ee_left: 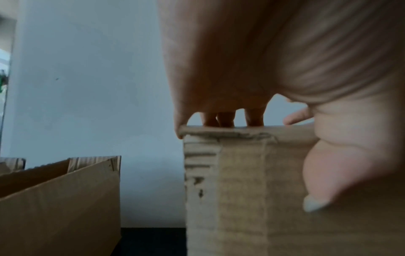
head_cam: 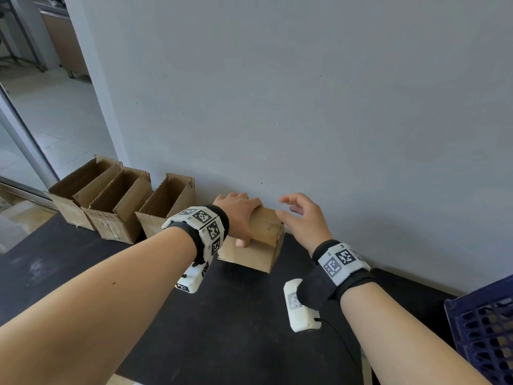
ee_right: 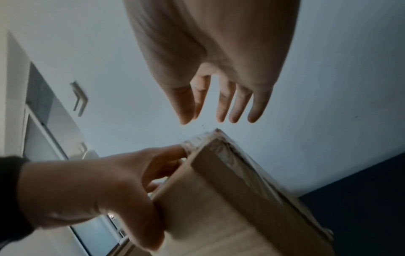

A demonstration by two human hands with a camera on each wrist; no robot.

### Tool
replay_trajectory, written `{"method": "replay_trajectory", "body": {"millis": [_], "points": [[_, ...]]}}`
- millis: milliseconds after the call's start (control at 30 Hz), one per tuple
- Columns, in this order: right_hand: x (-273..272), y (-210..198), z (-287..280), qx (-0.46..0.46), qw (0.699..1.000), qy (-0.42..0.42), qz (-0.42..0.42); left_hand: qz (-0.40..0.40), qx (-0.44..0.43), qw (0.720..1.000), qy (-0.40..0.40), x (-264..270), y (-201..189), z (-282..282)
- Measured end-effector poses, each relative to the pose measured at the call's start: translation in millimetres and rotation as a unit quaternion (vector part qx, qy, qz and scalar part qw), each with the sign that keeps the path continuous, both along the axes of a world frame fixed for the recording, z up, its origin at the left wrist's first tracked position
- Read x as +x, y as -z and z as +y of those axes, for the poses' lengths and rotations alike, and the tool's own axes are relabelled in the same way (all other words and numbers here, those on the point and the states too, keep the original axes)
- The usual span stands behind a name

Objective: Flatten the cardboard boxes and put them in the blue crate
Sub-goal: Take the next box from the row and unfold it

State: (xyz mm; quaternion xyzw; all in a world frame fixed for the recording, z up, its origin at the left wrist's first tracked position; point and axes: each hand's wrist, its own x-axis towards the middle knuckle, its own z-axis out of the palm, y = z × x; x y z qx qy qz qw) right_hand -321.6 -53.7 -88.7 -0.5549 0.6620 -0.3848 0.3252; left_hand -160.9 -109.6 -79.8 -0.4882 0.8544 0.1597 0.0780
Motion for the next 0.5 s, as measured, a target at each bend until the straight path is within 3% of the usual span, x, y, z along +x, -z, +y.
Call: {"method": "replay_trajectory", "body": {"millis": [133,200,500], "points": [[0.9,-7.1,2.7,0.03,0.99,-0.072,0.114,0.002,0.009,1.0,-0.008,0.0,2.4,-1.9],[-0.3,-6.7,4.7,0.019,0.99,-0.069,0.124,0.0,0.009,1.0,-0.005,-0.1,3.6,-2.1],[-5.1,-7.4,1.8,0.097,0.993,-0.043,-0.052,0.032,0.028,0.999,-0.016,1.4,14.8,-2.8]]}}
